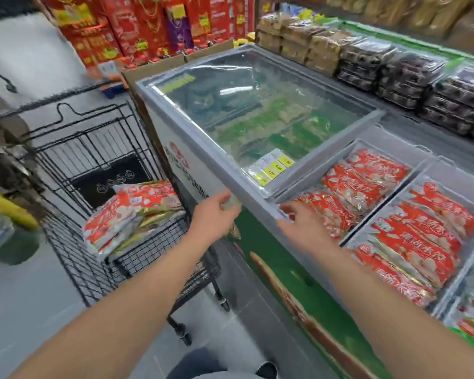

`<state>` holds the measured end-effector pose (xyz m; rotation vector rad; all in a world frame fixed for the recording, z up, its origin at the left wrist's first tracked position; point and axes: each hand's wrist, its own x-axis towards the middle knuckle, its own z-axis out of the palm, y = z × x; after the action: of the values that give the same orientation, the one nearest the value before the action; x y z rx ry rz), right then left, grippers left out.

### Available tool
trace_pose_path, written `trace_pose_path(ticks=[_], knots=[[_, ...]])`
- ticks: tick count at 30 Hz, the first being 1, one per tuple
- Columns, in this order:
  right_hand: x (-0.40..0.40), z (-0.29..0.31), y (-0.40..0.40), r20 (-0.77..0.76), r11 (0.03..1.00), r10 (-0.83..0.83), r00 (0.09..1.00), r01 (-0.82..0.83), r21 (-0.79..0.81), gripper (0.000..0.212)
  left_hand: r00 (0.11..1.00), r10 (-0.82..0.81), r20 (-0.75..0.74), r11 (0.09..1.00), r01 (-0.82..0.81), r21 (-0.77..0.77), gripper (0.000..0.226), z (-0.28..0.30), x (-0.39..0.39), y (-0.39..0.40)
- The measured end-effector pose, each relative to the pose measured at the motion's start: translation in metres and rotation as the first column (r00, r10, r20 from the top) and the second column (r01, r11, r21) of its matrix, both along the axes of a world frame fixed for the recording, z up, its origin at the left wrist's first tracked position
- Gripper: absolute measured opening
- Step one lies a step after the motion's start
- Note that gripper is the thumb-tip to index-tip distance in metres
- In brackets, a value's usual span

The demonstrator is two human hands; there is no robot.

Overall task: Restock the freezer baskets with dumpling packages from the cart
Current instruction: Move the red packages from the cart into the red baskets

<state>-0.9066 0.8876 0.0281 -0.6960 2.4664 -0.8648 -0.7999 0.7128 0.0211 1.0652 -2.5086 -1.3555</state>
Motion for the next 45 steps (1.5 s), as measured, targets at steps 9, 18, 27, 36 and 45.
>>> trace_pose_path(ticks=[9,18,27,36,45], knots=[[0.129,-0.006,-0.132,0.027,0.965,0.261,0.965,-0.262,0.012,0.050,0.973,0.228,-0.032,0.974,-0.227,0.025,0.044,0.001,0.159,-0.098],[0.222,-0.025,-0.237,0.092,0.950,0.303,0.948,-0.308,0.041,0.048,0.954,0.300,-0.003,0.952,-0.299,0.064,0.046,-0.016,0.265,-0.201],[0.192,-0.056,-0.299,0.142,0.940,0.312,0.939,-0.327,0.099,0.046,0.920,0.381,0.095,0.922,-0.385,0.030,0.052,-0.038,0.260,-0.274],[0.161,-0.089,-0.388,0.216,0.942,0.293,0.931,-0.319,0.100,0.048,0.928,0.319,0.192,0.942,-0.333,0.045,0.053,-0.066,0.228,-0.360],[0.135,-0.169,-0.506,0.311,0.961,0.108,0.944,-0.179,0.210,0.047,0.941,0.087,0.327,0.992,-0.111,0.055,0.048,-0.136,0.150,-0.506]])
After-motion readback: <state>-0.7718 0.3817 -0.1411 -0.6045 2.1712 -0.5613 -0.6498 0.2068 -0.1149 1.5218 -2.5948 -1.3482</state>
